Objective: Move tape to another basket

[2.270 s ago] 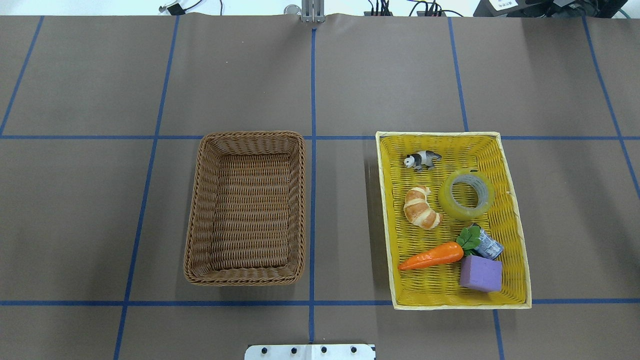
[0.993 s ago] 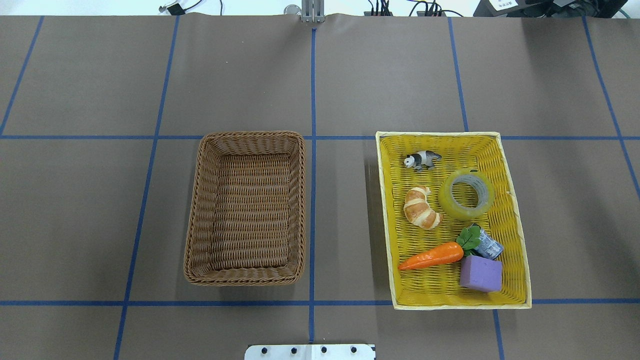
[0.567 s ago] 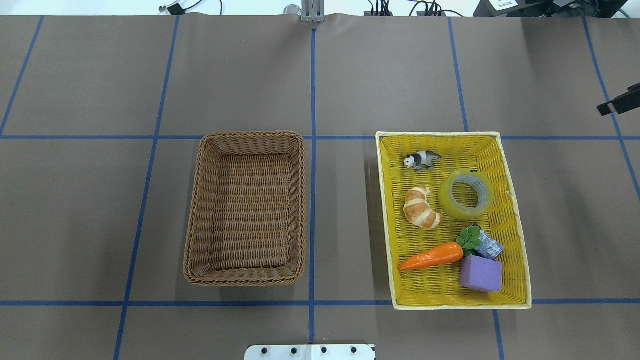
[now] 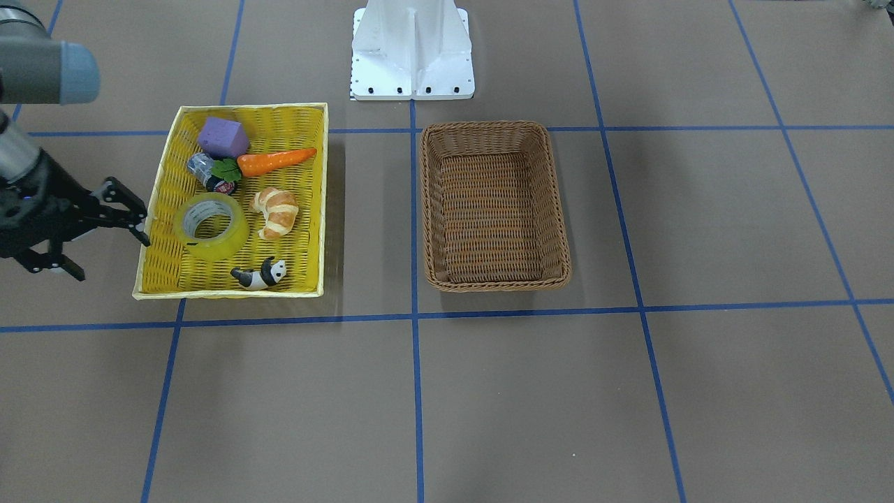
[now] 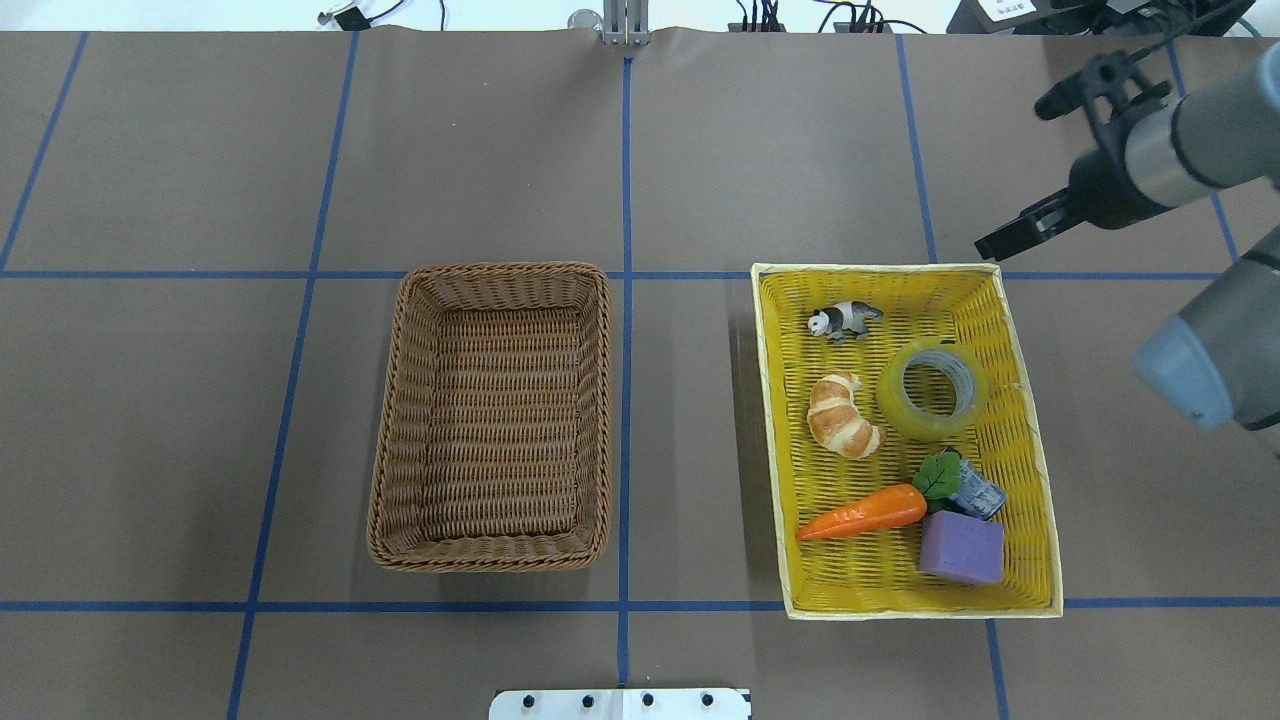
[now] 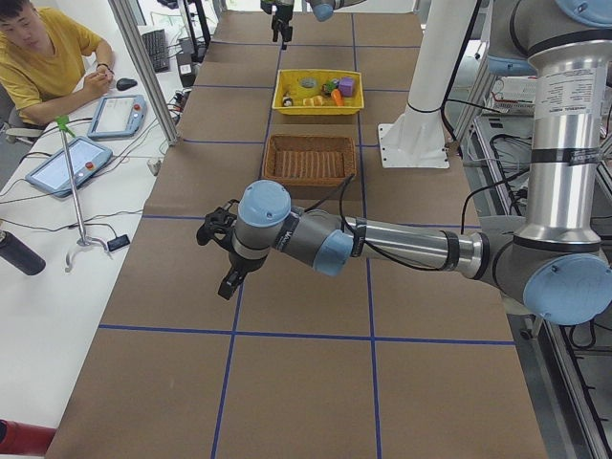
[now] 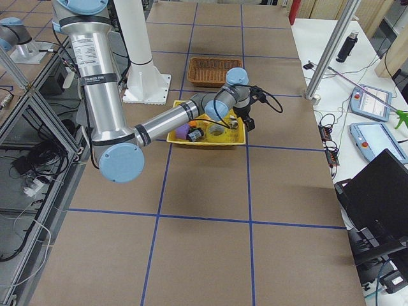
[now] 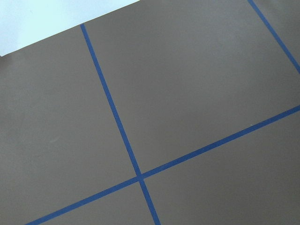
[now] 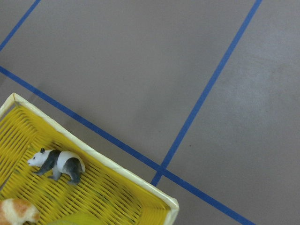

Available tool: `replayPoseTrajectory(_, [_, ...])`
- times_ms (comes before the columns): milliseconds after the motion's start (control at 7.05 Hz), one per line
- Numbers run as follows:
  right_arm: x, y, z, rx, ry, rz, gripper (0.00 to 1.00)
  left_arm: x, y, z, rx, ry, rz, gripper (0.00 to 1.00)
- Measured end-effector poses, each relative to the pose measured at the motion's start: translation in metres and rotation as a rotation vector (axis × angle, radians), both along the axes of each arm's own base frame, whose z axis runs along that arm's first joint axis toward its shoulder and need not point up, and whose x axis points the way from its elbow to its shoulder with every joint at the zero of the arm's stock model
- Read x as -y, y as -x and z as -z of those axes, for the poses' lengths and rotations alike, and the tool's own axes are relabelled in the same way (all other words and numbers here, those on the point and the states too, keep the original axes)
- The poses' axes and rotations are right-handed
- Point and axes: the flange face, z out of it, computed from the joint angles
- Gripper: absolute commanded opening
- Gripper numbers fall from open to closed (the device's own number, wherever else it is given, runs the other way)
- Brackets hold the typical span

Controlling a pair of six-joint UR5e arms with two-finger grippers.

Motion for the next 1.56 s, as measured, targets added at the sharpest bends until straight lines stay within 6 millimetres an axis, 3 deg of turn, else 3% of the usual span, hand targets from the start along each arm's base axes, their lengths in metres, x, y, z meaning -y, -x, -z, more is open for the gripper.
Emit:
replayPoseTrajectory(142, [-0.014, 0.031, -0.003, -0.034, -0.013, 0.01, 0.91, 0.0, 0.0, -0.001, 0.0, -0.003, 0.0, 0.99])
replayPoseTrajectory(426, [-0.041, 0.072, -0.022, -0.088, -0.016, 0.057, 0.89, 0.001, 0.0, -0.001, 0.0, -0.005, 0.0, 0.99])
replayPoseTrajectory(709, [-0.06, 0.083, -0.049, -0.133, -0.003, 0.098, 0.81, 0.001, 0.0, -0.001, 0.0, -0.006, 0.0, 0.99])
replayPoseTrajectory(851, [-0.065, 0.086, -0.056, -0.144, -0.003, 0.115, 0.44, 0.001, 0.0, -0.001, 0.0, -0.007, 0.0, 0.99])
replayPoseTrajectory(993, [-0.069, 0.091, -0.06, -0.151, -0.004, 0.132, 0.0, 0.001, 0.0, -0.001, 0.0, -0.007, 0.0, 0.99])
replayPoseTrajectory(1277, [-0.072, 0.099, -0.057, -0.148, -0.015, 0.15, 0.0, 0.001, 0.0, -0.001, 0.0, -0.007, 0.0, 0.99])
replayPoseTrajectory(1560, [-0.067, 0.092, -0.048, -0.135, -0.025, 0.139, 0.0, 0.001, 0.0, -0.001, 0.0, -0.007, 0.0, 0.99])
